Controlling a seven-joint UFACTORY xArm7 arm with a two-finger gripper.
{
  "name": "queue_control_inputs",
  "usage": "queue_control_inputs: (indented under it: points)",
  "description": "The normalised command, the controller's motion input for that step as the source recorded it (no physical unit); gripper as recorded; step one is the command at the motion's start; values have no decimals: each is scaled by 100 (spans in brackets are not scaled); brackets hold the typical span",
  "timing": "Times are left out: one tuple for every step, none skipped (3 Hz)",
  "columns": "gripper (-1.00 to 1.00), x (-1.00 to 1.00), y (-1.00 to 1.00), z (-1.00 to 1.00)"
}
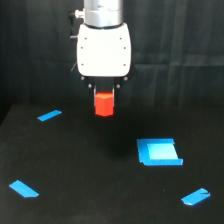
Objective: Pick up the red object from the table
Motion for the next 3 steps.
queue_control_inputs:
  points:
    - [-94,2,-9,-6]
    - [-90,-6,-6,14]
    - [-100,16,10,1]
